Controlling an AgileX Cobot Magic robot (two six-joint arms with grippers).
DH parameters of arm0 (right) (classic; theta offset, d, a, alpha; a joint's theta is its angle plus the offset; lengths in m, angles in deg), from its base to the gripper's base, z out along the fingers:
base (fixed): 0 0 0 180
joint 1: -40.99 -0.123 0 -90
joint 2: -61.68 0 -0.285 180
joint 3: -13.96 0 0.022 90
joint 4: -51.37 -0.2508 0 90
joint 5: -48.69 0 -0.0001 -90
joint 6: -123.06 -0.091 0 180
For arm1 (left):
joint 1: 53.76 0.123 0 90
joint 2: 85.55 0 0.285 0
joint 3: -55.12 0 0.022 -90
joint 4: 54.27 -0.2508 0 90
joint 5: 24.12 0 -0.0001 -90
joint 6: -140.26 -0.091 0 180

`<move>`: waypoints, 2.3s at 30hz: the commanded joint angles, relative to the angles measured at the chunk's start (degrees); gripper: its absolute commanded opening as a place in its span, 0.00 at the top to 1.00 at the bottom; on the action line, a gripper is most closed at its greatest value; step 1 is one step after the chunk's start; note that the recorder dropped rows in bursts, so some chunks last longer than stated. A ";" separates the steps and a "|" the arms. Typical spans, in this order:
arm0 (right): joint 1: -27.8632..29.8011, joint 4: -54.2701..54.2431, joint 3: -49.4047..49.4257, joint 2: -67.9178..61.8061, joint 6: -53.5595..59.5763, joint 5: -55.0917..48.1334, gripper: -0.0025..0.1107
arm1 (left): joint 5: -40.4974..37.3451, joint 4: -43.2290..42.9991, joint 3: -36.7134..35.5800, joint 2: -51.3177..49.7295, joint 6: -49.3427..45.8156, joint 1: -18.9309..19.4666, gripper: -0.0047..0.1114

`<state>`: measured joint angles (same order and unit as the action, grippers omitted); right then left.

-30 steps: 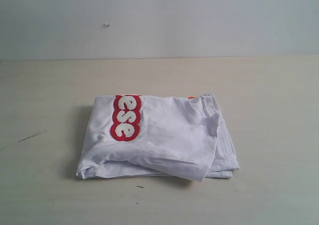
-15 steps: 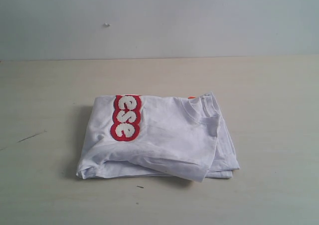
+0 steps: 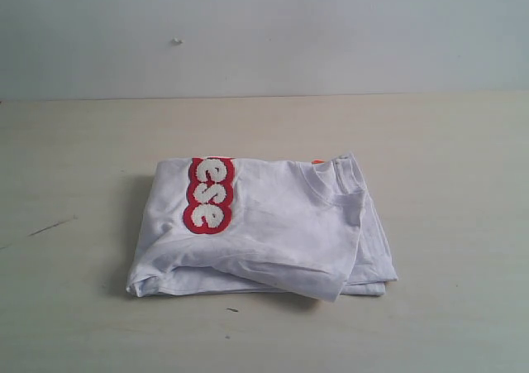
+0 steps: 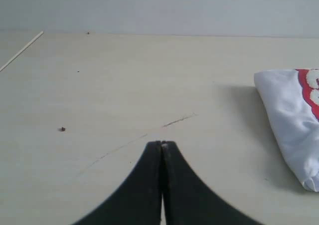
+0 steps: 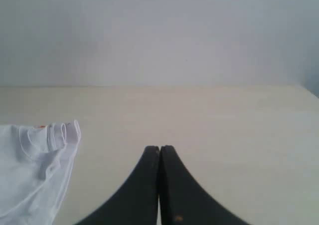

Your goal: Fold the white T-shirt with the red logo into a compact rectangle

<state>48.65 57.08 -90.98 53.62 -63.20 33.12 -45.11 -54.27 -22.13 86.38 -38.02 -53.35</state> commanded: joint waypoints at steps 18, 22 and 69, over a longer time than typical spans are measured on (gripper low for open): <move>0.30 0.98 2.15 0.27 0.63 -0.56 0.98 | 0.71 0.00 0.03 0.28 0.26 0.23 0.96; 0.30 0.29 2.15 0.27 0.61 -0.66 0.98 | 0.71 0.00 0.03 0.28 0.26 0.23 0.96; 0.30 -7.24 2.15 0.27 6.64 -1.52 0.98 | 0.71 0.00 0.03 0.28 0.26 0.23 0.96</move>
<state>48.65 49.84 -89.07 53.62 -56.94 31.54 -45.11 -54.27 -22.13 86.38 -38.02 -53.35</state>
